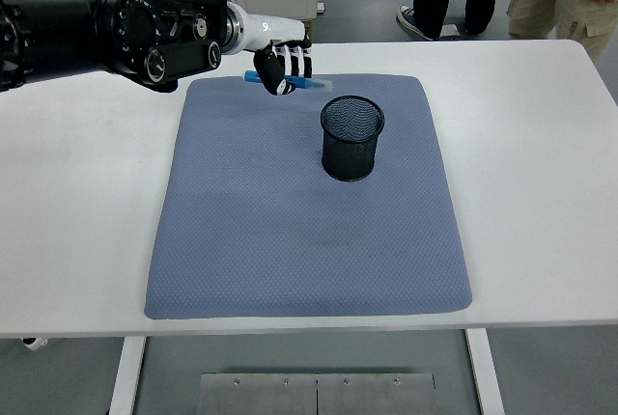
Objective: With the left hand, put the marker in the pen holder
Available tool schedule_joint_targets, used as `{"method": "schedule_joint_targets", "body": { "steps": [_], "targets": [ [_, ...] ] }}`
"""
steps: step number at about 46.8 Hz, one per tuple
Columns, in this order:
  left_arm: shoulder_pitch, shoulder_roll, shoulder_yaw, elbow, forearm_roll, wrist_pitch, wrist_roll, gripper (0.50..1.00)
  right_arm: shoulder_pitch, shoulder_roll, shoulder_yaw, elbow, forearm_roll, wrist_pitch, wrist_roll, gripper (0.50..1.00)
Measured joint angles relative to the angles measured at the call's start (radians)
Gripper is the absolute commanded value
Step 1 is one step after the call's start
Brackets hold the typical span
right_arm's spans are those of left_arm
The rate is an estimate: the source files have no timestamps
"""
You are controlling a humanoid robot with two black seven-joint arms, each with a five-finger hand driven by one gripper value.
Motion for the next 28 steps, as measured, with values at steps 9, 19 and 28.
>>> {"method": "schedule_joint_targets", "body": {
  "steps": [9,19,28],
  "targets": [
    [-0.002,0.0,-0.05,0.0,-0.002,0.0,0.0,0.543,0.0,0.0,0.0,0.0,0.0,0.0,0.0,1.0],
    [-0.001,0.0,-0.092,-0.001,-0.002,0.0,0.002,0.543,0.0,0.0,0.0,0.0,0.0,0.0,0.0,1.0],
    [-0.003,0.0,-0.149,-0.001,-0.002,-0.001,0.004,0.543,0.0,0.0,0.0,0.0,0.0,0.0,0.0,1.0]
  ]
}}
